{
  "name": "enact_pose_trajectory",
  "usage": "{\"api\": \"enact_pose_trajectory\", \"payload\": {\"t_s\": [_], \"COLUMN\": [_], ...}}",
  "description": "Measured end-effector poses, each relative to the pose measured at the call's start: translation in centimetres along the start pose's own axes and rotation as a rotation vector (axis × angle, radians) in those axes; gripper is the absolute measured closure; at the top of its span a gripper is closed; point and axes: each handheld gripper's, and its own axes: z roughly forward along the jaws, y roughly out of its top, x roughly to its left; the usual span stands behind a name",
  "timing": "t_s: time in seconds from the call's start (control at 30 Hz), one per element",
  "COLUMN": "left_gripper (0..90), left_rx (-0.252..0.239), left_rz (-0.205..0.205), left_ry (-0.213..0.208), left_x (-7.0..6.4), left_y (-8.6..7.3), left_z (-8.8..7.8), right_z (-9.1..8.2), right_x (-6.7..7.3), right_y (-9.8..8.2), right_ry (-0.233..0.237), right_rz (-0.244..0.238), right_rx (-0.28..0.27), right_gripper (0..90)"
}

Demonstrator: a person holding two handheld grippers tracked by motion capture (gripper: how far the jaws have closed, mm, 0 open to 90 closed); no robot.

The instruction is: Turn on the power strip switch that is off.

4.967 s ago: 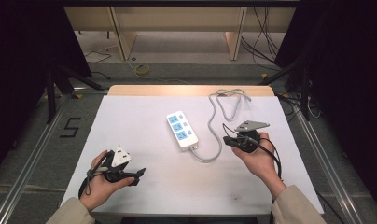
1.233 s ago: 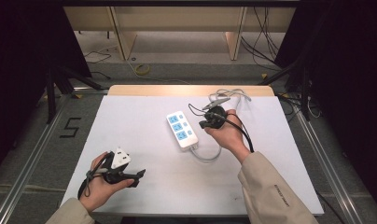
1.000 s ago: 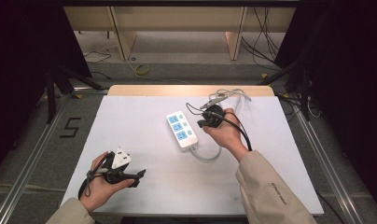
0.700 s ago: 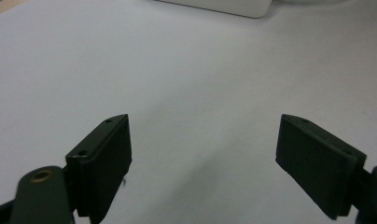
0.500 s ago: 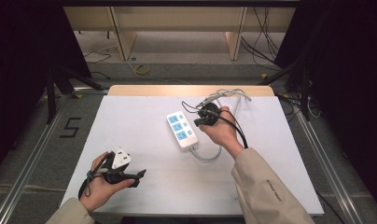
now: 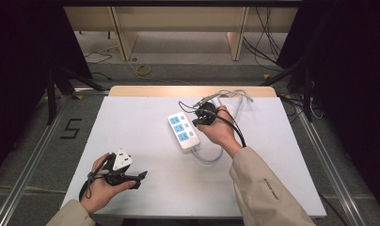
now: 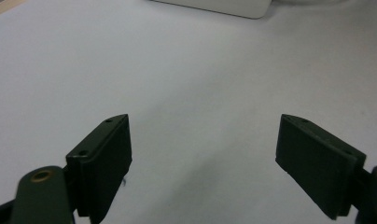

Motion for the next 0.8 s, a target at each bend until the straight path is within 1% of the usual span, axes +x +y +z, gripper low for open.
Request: {"api": "enact_pose_trajectory", "payload": {"t_s": [0.23, 0.3, 0.33, 0.47, 0.57, 0.63, 0.77, 0.8], "left_gripper": [18.3, 18.3, 18.3, 18.3, 18.3, 18.3, 18.3, 18.3], "left_rx": [0.001, 0.000, 0.000, -0.001, -0.001, 0.000, 0.000, 0.000], "left_rz": [-0.003, -0.002, -0.001, -0.001, -0.002, 0.001, 0.001, 0.001], "left_ry": [-0.002, -0.002, -0.003, -0.004, -0.005, -0.004, -0.005, -0.005], "left_x": [0.0, -0.1, -0.1, -0.1, -0.1, -0.1, -0.1, -0.1], "left_y": [0.0, 0.0, 0.0, 0.0, 0.0, 0.0, 0.0, 0.0], "left_z": [0.0, 0.0, 0.0, 0.0, 0.0, 0.0, 0.0, 0.0], "right_z": [0.4, 0.6, 0.6, 0.9, 1.1, 1.3, 1.6, 1.7], "right_x": [0.1, 0.3, 0.3, 0.5, 0.6, 0.7, 0.7, 0.8], "right_y": [0.2, 0.3, 0.4, 0.7, 0.8, 0.9, 1.1, 1.1], "right_ry": [0.001, 0.004, 0.006, 0.005, 0.007, 0.008, 0.008, 0.008], "right_rz": [-0.010, -0.004, -0.011, -0.007, -0.017, -0.011, -0.020, -0.014], "right_rx": [0.005, 0.008, 0.008, 0.013, 0.015, 0.022, 0.030, 0.033], "right_gripper": [90.0, 90.0, 90.0, 90.0, 90.0, 90.0, 90.0, 90.0]}}
